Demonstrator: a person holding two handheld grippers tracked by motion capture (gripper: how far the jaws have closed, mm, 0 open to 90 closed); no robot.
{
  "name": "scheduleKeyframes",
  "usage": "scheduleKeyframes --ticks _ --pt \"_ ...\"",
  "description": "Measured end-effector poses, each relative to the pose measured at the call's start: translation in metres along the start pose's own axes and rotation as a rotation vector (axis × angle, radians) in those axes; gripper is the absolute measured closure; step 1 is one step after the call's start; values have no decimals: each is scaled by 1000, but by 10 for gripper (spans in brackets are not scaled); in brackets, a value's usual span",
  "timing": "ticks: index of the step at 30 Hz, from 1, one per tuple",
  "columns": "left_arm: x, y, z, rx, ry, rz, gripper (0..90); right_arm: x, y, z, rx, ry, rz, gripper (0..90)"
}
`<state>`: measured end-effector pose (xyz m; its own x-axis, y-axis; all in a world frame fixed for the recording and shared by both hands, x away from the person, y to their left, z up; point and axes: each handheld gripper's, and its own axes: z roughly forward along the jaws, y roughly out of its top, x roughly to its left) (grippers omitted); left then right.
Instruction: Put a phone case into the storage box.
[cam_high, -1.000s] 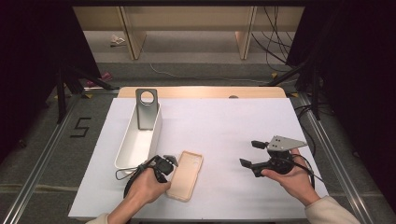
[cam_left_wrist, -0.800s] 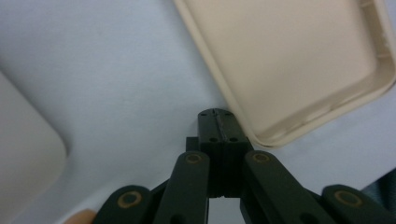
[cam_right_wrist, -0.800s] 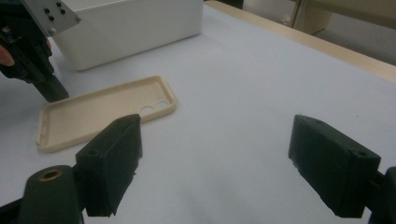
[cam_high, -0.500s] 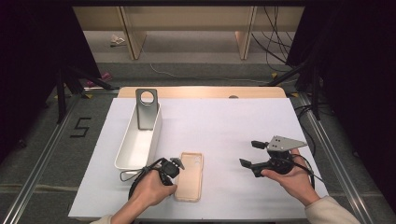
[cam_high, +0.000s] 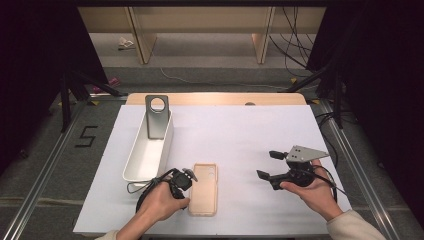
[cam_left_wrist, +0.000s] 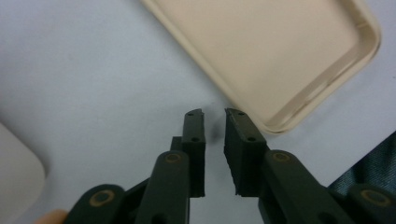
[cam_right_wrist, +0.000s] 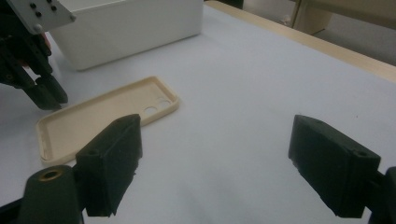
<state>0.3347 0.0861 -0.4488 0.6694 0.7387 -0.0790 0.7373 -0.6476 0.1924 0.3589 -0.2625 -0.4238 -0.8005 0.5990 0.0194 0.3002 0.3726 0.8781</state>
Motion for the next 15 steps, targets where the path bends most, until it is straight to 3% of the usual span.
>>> scheduleKeyframes --ticks 2,5,8,12,15 --pt "-1 0 -7 -25 10 13 709 0 0 0 0 0 -1 182" --pt "-2 2 -16 -90 7 66 613 0 0 0 1 -1 -1 182" --pt "-3 4 -22 -139 0 146 516 0 0 1 2 2 -2 182" --pt "-7 5 -22 -171 34 251 357 0 0 0 2 2 -4 182" --pt "-11 7 -20 -177 24 279 246 0 -1 1 3 2 -1 181"
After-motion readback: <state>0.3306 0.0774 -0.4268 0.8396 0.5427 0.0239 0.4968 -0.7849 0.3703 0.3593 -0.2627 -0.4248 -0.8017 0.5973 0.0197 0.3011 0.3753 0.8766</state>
